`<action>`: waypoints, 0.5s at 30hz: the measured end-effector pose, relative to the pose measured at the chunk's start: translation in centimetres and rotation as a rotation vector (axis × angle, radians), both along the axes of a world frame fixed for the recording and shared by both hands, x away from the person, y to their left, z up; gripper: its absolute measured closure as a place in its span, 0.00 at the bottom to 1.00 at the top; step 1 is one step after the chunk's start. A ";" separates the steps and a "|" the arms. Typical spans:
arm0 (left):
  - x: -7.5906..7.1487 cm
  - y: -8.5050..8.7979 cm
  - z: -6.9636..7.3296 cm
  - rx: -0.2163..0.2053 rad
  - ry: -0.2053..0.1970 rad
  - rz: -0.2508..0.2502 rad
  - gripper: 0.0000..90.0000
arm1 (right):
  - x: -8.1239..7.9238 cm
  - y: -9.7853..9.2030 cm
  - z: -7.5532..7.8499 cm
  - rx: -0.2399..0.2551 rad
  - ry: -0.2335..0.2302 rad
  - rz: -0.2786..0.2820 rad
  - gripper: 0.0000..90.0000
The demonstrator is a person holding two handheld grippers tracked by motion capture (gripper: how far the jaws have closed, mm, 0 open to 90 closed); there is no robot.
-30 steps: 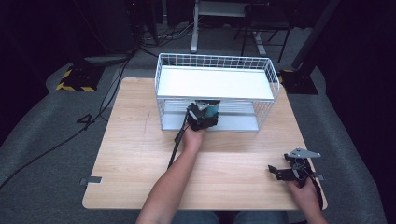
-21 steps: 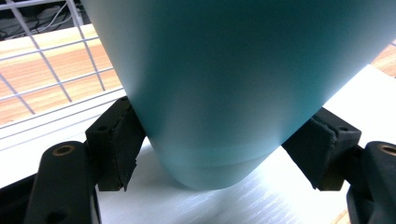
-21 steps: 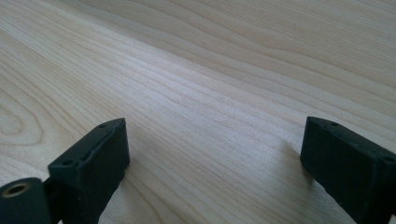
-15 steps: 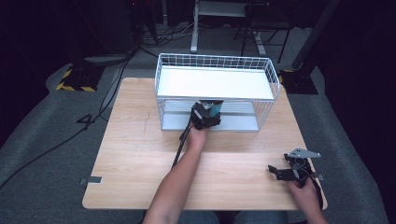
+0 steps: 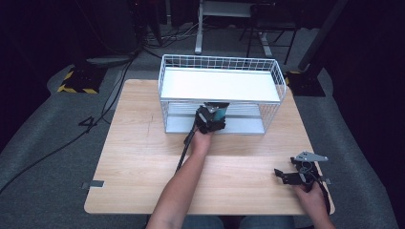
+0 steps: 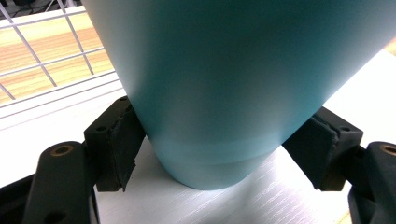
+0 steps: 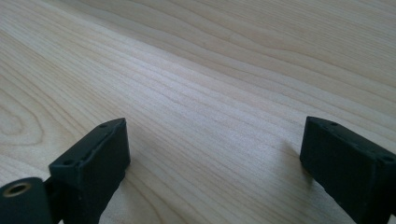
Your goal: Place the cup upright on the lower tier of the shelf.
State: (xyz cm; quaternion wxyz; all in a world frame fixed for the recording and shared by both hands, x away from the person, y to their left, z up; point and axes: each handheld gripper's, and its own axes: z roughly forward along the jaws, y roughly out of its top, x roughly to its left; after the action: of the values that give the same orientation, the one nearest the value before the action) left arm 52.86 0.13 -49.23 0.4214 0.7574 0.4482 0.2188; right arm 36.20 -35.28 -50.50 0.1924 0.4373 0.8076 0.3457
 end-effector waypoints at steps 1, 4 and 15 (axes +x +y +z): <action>0.0 0.0 0.0 0.002 -0.003 -0.001 0.27 | 0.0 0.0 0.0 0.000 0.000 0.000 0.09; 0.1 0.0 -0.1 -0.021 0.003 0.005 0.26 | 0.0 0.0 0.0 0.000 0.000 0.000 0.09; -0.4 0.7 0.4 -0.056 -0.002 0.031 0.14 | 0.0 0.0 0.0 0.000 0.000 0.000 0.09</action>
State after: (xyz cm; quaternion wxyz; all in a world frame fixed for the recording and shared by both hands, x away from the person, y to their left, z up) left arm 52.50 0.84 -48.83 0.4394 0.7380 0.4655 0.2137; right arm 36.19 -35.28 -50.50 0.1924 0.4374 0.8076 0.3455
